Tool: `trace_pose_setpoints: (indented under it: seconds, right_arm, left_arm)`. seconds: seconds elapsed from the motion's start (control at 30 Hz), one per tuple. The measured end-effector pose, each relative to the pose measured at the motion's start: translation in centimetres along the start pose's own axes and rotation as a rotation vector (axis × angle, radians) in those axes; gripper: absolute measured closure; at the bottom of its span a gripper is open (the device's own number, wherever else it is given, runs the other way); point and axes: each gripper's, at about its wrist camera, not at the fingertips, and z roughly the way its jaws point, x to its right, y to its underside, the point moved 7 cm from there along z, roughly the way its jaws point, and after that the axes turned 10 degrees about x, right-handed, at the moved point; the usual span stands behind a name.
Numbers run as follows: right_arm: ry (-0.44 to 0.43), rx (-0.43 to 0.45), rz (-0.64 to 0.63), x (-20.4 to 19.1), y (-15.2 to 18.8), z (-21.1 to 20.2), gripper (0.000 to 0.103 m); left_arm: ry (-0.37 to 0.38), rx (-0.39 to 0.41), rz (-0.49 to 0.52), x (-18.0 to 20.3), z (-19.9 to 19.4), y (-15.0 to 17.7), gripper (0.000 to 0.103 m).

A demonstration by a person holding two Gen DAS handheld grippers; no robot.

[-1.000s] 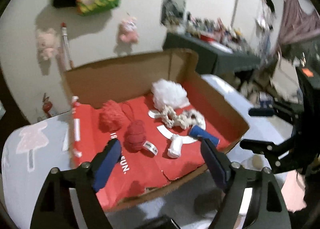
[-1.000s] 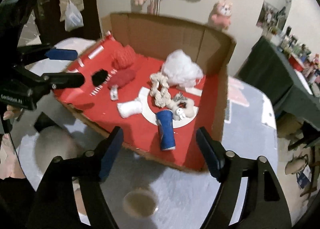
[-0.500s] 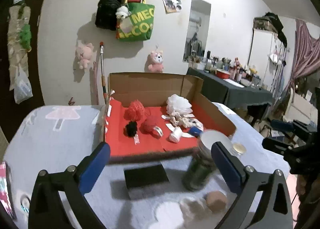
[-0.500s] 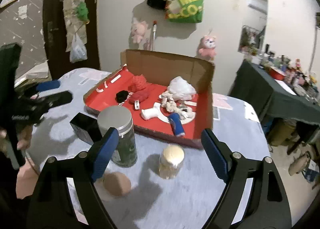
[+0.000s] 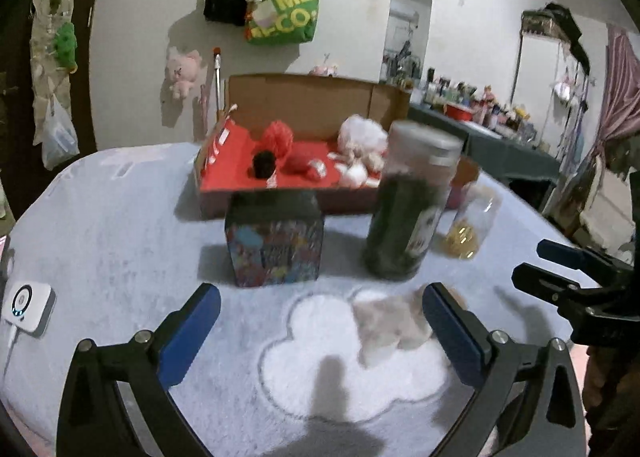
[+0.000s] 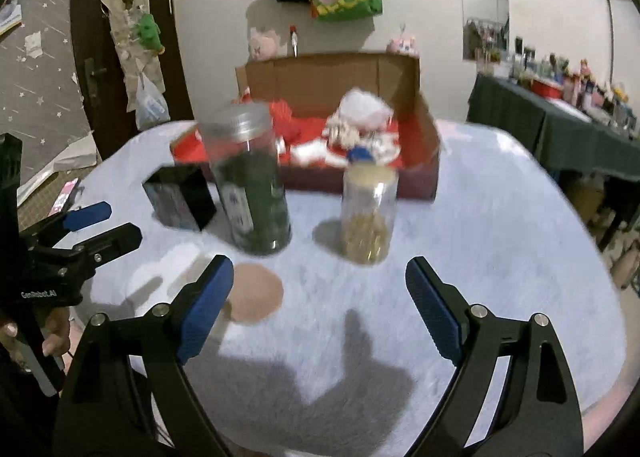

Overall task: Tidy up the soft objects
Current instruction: 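Withdraw both tools from the box toward the remaining items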

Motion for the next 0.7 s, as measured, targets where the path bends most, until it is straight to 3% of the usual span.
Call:
trace_pose_setpoints:
  seconds: [0.27,0.57,0.7]
  right_arm:
    - [-0.034,-0.076,0.022,-0.8,3.1,2.7,0.015]
    - [-0.157,-0.139,0.034,-3.3,3.7,4.8,0.015]
    - [-0.093,-0.156,-0.023,-4.0,4.1,5.9,0.015]
  left_arm:
    - [-0.026,-0.045,0.032,-0.4,0.7,2.4,0.000]
    - [-0.057,-0.071,0.033,-2.0,1.0,3.0,0.000]
    - [-0.042,-0.081,0.003,-2.2,1.1,2.9,0.000]
